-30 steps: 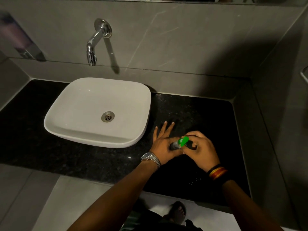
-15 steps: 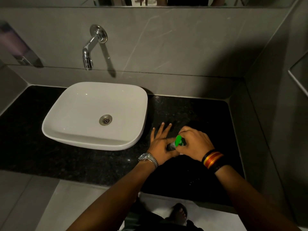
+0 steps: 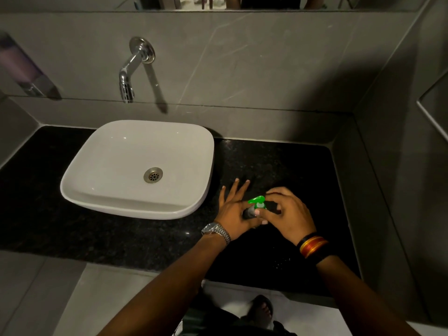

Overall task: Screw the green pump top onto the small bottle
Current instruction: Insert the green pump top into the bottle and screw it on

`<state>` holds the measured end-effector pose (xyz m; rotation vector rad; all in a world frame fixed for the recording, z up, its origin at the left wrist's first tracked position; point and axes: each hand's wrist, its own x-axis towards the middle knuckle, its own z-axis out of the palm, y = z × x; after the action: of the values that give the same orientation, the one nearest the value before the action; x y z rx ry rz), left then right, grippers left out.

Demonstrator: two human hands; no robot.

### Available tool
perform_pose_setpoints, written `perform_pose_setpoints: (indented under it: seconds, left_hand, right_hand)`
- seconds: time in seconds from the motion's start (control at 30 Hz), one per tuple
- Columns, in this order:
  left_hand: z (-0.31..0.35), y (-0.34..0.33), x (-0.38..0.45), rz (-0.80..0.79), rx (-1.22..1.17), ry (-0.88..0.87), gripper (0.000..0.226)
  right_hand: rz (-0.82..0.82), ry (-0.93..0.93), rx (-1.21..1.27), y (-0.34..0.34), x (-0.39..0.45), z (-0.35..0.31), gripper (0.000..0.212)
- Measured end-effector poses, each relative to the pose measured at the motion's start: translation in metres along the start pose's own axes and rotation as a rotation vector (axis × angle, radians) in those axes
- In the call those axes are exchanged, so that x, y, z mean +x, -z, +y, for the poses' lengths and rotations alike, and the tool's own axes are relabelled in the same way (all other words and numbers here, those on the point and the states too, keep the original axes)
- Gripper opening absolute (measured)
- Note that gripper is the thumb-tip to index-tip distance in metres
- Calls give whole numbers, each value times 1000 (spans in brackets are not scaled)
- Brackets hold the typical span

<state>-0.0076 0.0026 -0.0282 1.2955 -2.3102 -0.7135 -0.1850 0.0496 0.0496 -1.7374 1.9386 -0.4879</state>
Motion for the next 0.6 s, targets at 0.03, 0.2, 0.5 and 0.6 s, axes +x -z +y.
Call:
perform_pose_setpoints:
  seconds: [0.03,0.2,0.5,0.6]
  left_hand:
    - [0,0,0,2,-3,-5,69]
    - [0,-1,0,8,-21,-4,64]
    - [0,0,-1,13,-43,-7,55]
    - [0,1,-1,13,-44,-14,57]
  right_hand:
    - [-13,15,-22,0,0,-2,48]
    - [0,106,-98,-5,-1,-3,35]
    - [21,145,-92,-1,5,4,36]
    - [32,80,24,-10,3,4,48]
